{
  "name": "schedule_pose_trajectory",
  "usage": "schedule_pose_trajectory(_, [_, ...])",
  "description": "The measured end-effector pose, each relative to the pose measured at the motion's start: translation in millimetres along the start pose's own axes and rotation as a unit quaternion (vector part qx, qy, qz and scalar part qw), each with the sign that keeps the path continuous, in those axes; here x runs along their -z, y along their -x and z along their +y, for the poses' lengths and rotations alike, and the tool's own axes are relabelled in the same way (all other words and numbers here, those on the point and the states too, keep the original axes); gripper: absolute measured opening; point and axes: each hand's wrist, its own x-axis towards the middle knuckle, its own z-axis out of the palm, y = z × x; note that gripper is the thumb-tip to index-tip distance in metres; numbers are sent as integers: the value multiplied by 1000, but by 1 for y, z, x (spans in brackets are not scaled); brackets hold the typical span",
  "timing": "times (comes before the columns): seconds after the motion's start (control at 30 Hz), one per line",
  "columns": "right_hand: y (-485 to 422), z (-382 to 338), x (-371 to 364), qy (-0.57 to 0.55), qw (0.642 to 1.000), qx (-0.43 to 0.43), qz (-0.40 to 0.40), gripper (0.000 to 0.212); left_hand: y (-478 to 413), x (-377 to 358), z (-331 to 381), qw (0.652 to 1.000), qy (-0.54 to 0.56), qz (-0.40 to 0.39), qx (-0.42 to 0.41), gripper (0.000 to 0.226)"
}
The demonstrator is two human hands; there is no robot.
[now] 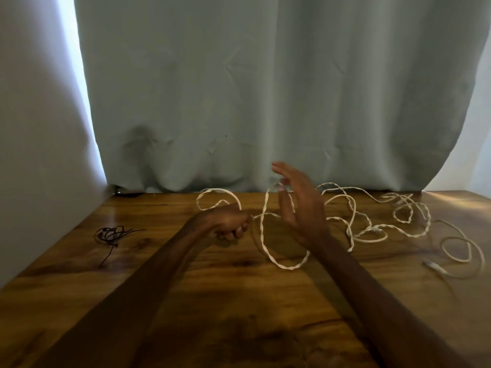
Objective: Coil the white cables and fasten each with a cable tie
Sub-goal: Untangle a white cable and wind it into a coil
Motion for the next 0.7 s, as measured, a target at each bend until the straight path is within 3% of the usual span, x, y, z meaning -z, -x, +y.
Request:
schedule_pose_trajectory(0.07, [0, -17, -11, -16, 994, 62, -91, 47, 10, -6, 13, 1000, -4, -30, -4, 37])
schedule_pose_trajectory(0.13, [3, -22, -24, -55, 971, 84, -217, 52, 16, -15, 29, 986, 4, -159, -48, 39])
schedule_pose_trajectory(0.17, [3, -18, -29, -43, 961, 108, -249, 52, 13, -18, 31, 978, -20, -182, -96, 44])
schedule_pose_trajectory(0.27, [-1, -1, -27, 40, 953, 156, -258, 39, 23, -11, 25, 977, -152, -137, -65, 40])
schedule_pose_trajectory(0.33, [-2, 10, -23, 53, 957, 148, -245, 35, 33, 1, 21, 967, -177, -154, -101, 39])
schedule_pose_trajectory(0.4, [3, 22, -21, 16, 968, 122, -217, 42, 39, 9, 25, 973, -92, -133, -165, 44])
schedule_pose_trajectory(0.47, [4, 27, -20, -64, 980, 36, -184, 39, 40, 15, 27, 964, 36, -145, -219, 48])
schedule_pose_trajectory(0.6, [-1, 14, -23, -256, 946, -150, -132, 28, 36, 10, 22, 888, 270, -232, -291, 40])
schedule_pose_trajectory(0.7, [4, 11, -31, -349, 903, -231, -95, 45, 32, 3, 27, 824, 390, -258, -321, 29])
